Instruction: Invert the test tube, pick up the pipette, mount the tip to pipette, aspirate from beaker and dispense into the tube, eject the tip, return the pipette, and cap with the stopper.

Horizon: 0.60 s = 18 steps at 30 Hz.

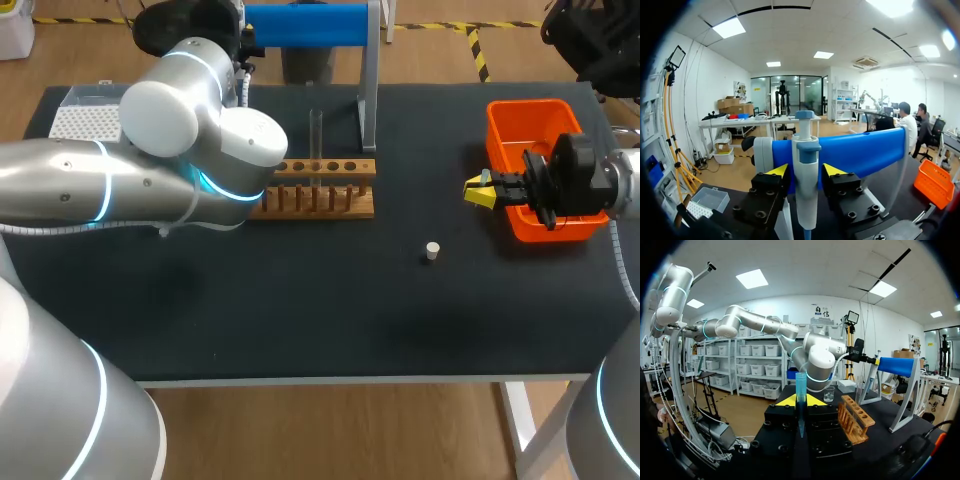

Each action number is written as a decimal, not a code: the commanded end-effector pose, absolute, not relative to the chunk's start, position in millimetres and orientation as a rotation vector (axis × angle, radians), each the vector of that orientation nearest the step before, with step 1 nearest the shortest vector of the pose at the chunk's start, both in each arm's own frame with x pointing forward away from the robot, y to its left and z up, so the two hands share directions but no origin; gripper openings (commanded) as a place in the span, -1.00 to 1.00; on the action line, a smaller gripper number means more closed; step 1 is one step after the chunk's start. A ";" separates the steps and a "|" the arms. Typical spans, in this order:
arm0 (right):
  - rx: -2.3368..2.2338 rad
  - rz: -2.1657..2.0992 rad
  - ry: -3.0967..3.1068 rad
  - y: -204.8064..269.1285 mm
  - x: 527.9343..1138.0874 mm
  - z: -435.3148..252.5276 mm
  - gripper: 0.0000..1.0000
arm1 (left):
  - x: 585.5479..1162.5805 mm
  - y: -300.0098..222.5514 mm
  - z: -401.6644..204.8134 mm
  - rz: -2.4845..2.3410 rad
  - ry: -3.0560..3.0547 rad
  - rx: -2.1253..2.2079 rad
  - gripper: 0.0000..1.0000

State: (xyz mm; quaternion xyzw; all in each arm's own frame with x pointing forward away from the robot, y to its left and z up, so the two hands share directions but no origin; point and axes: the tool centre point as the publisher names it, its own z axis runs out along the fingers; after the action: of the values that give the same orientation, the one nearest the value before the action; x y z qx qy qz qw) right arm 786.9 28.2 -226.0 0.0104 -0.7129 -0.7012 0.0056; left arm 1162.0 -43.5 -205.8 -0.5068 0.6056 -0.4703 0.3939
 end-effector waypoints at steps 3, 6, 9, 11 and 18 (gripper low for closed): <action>0.031 -2.196 -2.234 28.1 786.0 -225.9 -1.00 | 1166.1 -44.2 -209.7 -1.200 1.528 -1.282 -0.20; 0.031 -2.196 -2.234 28.1 786.0 -225.9 -1.00 | 1166.9 -43.5 -210.0 -1.200 1.527 -1.282 -0.20; 0.031 -2.196 -2.234 28.1 786.0 -225.9 -1.00 | 1167.7 -42.8 -209.9 -1.199 1.525 -1.282 -0.21; 0.031 -2.196 -2.234 28.1 786.0 -225.9 -1.00 | 1168.5 -42.3 -209.7 -1.199 1.524 -1.281 -0.21; 0.031 -2.196 -2.234 28.1 786.0 -225.9 -1.00 | 1171.0 -41.3 -209.2 -1.202 1.519 -1.278 -0.22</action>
State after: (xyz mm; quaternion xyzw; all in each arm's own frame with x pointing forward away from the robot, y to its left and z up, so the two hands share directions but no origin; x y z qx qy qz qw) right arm 786.9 28.2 -226.0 0.0104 -0.7129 -0.7012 0.0056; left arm 1167.1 -40.4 -205.2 -0.5068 0.6025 -0.4713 0.3975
